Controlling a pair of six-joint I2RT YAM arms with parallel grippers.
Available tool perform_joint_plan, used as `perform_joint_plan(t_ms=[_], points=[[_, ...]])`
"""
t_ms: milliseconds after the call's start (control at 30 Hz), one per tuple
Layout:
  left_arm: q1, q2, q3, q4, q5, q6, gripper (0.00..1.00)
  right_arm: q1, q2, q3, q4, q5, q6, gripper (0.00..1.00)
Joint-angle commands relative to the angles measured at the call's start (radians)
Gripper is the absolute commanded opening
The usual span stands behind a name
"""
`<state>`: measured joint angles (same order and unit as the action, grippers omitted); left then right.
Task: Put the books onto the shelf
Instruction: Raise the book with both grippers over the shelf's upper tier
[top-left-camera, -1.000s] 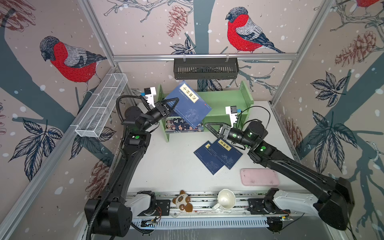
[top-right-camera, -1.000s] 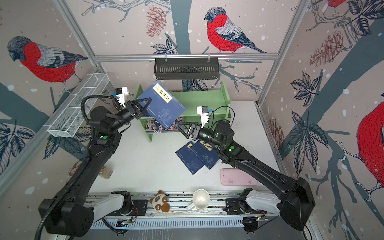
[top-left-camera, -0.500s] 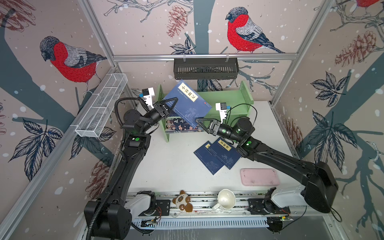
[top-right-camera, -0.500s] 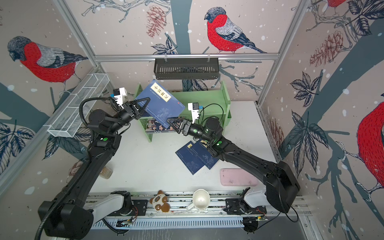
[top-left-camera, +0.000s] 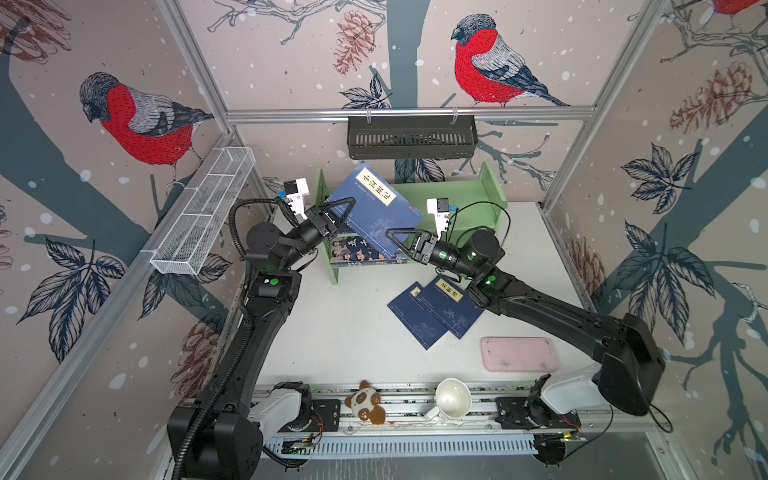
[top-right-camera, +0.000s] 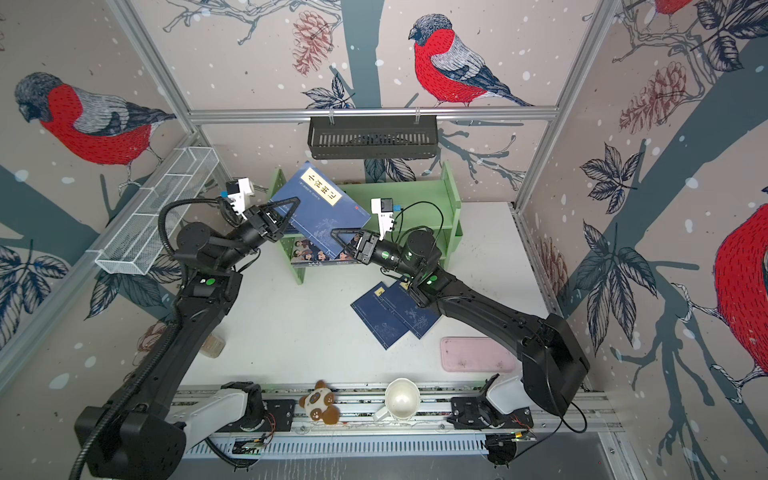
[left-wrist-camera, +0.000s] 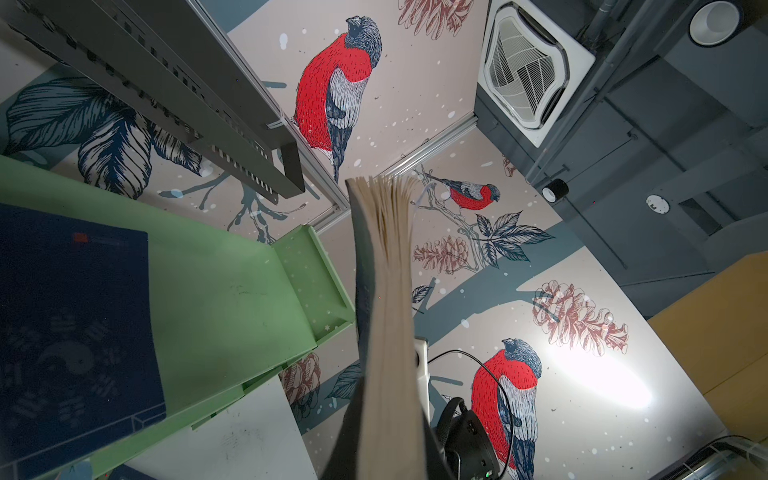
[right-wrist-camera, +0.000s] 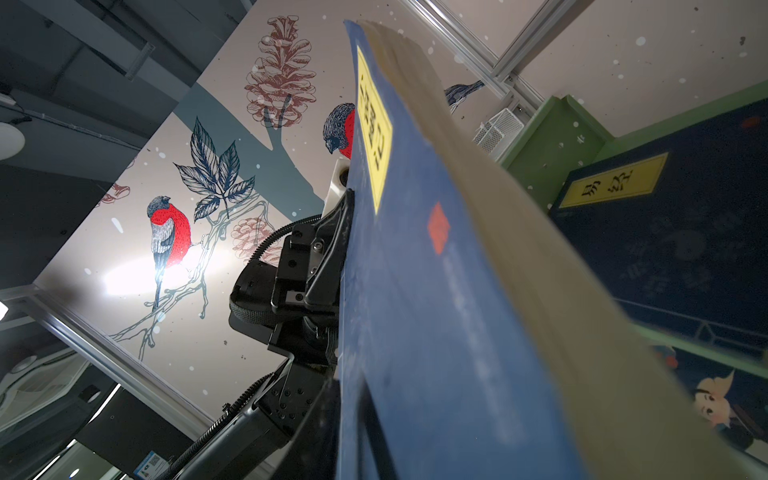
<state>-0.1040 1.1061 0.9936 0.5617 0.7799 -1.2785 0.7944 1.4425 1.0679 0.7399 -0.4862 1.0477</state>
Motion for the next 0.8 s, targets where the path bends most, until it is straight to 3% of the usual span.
perform_joint_plan(t_ms=[0,100,167,233,300,367,600,767], points=[[-0.003,-0.009,-0.021,0.070,0.000,-0.007,0.00,-0.006,0.006,0.012,0.032,-0.025,-0.012,0.20],[-0.003,-0.022,-0.050,0.065,0.000,0.021,0.00,-0.022,0.009,0.016,0.027,-0.045,-0.015,0.05],[-0.003,-0.033,-0.069,0.043,-0.001,0.063,0.04,-0.035,0.012,0.019,0.023,-0.070,-0.024,0.02],[-0.003,-0.040,-0.075,0.001,0.009,0.125,0.23,-0.053,0.013,0.031,-0.003,-0.109,-0.043,0.02],[-0.001,-0.048,-0.069,-0.059,0.036,0.215,0.48,-0.077,0.008,0.048,-0.049,-0.158,-0.068,0.01],[0.003,-0.063,-0.061,-0.136,0.064,0.321,0.57,-0.106,-0.005,0.064,-0.112,-0.207,-0.098,0.01],[0.021,-0.098,0.030,-0.506,0.141,0.696,0.70,-0.235,-0.085,0.116,-0.428,-0.371,-0.277,0.01],[0.029,-0.088,0.083,-0.658,0.231,0.839,0.73,-0.291,-0.144,0.140,-0.622,-0.473,-0.412,0.01]])
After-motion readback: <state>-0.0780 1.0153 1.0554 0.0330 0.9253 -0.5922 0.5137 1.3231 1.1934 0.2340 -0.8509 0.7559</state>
